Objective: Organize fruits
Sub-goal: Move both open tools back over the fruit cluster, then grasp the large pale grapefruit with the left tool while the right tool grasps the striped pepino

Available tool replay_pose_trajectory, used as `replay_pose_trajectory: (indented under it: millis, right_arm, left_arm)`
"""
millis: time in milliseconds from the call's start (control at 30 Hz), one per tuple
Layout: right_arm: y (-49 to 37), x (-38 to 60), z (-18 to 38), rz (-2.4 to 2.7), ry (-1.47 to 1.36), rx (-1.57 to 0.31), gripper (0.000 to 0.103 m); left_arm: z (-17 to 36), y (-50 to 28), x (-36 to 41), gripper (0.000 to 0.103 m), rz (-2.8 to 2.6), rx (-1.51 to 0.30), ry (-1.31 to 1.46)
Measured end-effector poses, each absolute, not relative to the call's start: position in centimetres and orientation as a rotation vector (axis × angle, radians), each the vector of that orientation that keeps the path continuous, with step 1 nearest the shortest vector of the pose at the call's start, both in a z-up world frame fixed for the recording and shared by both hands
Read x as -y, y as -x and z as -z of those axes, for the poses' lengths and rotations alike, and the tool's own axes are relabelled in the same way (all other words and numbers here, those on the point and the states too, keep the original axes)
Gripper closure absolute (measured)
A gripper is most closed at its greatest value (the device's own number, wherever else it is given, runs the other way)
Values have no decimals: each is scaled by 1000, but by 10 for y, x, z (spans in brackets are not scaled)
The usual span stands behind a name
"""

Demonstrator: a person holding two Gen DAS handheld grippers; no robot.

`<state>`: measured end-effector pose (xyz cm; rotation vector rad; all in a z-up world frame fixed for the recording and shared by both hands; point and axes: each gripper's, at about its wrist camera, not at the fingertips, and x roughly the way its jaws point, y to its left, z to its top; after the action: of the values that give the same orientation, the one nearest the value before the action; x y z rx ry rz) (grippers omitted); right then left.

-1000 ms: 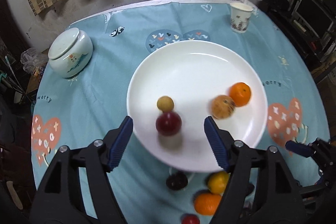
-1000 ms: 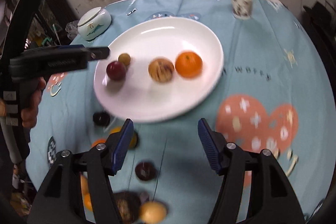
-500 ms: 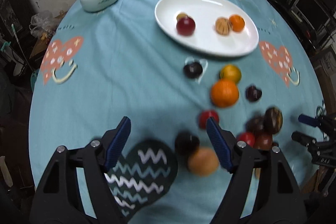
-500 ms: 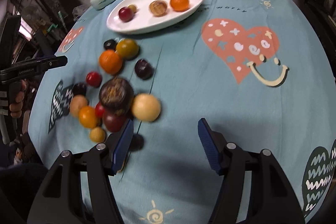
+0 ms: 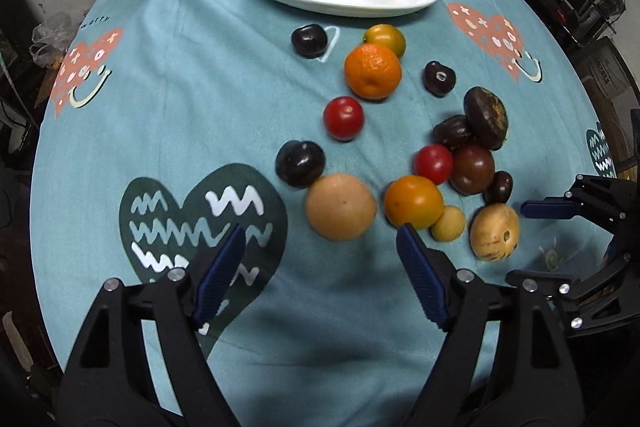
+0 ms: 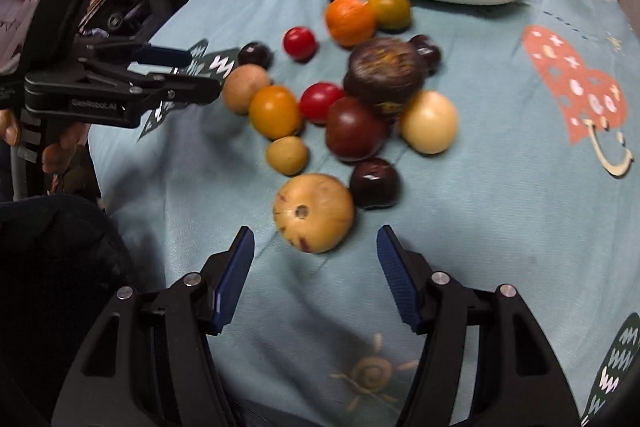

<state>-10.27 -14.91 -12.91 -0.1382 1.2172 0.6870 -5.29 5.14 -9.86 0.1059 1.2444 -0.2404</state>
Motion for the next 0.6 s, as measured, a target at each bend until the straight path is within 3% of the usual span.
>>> replay_pose_trajectory:
  millis: [167,333,600]
  right_arm:
    - [95,139,139,-655,162,-1237,42]
    - [95,126,140,-681,178,-1223,60]
    - [93,141,136,-669,101,-1233,60]
  left_arm:
    - [100,55,-59,23,225,-1260,-93]
    - [102,57,-60,23,231,-1271,-89]
    - [115,48,-56,24,247,-1303,-42]
